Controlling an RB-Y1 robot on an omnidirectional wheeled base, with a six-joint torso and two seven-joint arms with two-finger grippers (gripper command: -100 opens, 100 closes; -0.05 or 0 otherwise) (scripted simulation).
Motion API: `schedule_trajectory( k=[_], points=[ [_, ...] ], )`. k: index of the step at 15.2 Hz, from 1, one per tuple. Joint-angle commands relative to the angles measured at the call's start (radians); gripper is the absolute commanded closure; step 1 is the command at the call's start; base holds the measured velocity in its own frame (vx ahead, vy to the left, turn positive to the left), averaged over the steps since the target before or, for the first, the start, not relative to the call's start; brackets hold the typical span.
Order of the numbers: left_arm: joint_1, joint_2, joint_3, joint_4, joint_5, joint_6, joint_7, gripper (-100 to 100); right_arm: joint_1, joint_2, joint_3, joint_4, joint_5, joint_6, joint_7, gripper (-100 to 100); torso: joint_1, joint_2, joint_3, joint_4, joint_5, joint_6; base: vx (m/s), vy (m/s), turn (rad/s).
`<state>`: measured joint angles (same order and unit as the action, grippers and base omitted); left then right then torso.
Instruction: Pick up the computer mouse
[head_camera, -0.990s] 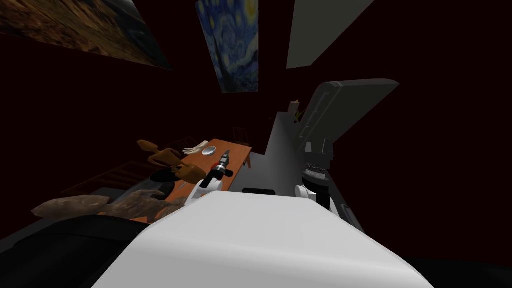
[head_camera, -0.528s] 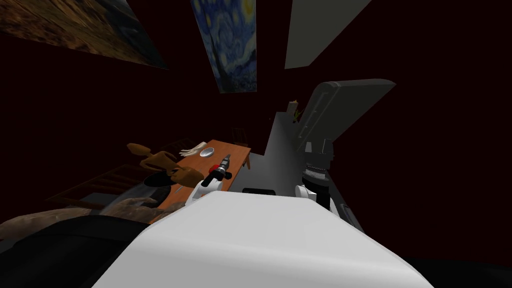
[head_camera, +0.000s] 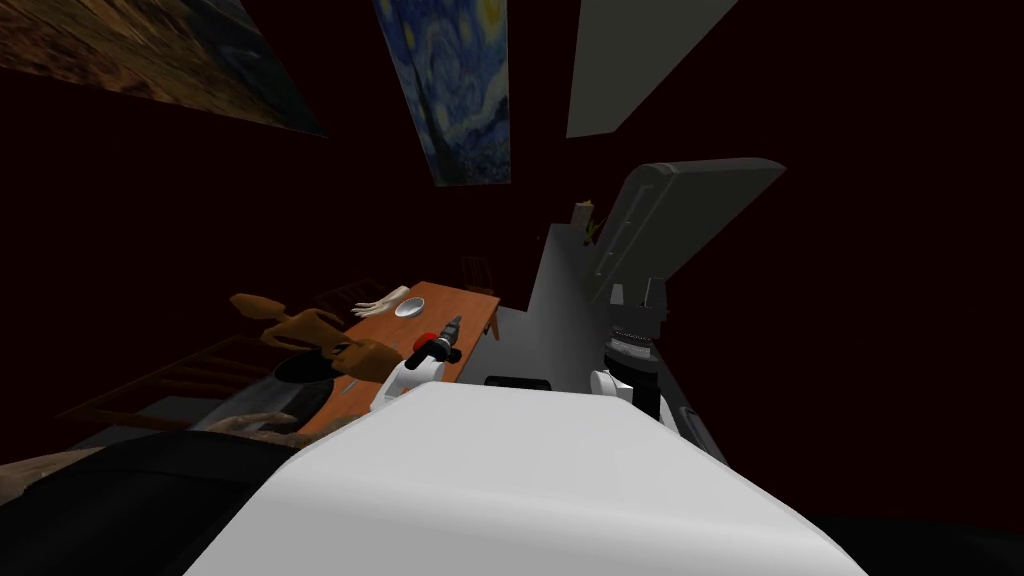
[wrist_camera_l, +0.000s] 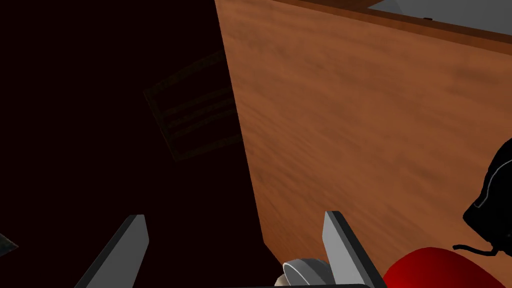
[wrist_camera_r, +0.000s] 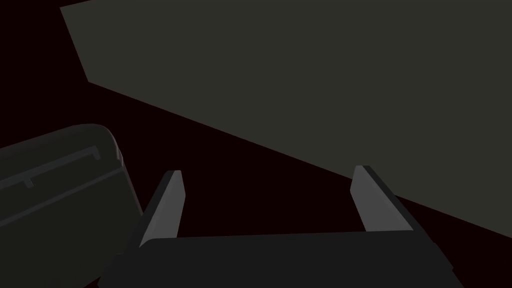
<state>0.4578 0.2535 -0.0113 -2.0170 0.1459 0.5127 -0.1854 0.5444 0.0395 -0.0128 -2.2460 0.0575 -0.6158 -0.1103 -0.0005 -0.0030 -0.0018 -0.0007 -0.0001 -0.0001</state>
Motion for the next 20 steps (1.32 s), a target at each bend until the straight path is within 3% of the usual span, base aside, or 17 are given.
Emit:
schedule_trajectory(
  k=[1,18,20],
  points=[
    [-0.005,0.009,0.003,0.022,0.016,0.05,-0.01,-100,0.0,0.0,0.0,0.0,0.0,0.0,0.0,0,0.0,0.0,0.0,0.0,0.0,0.0,0.043,0.001,-0.04],
    [-0.03,0.053,0.018,0.122,0.083,0.373,-0.048,-100,0.0,0.0,0.0,0.0,0.0,0.0,0.0,0,0.0,0.0,0.0,0.0,0.0,0.0,0.037,-0.003,-0.031],
    [-0.03,0.053,0.018,0.122,0.083,0.386,-0.048,-100,0.0,0.0,0.0,0.0,0.0,0.0,0.0,0,0.0,0.0,0.0,0.0,0.0,0.0,0.029,-0.001,-0.002]
  ],
)
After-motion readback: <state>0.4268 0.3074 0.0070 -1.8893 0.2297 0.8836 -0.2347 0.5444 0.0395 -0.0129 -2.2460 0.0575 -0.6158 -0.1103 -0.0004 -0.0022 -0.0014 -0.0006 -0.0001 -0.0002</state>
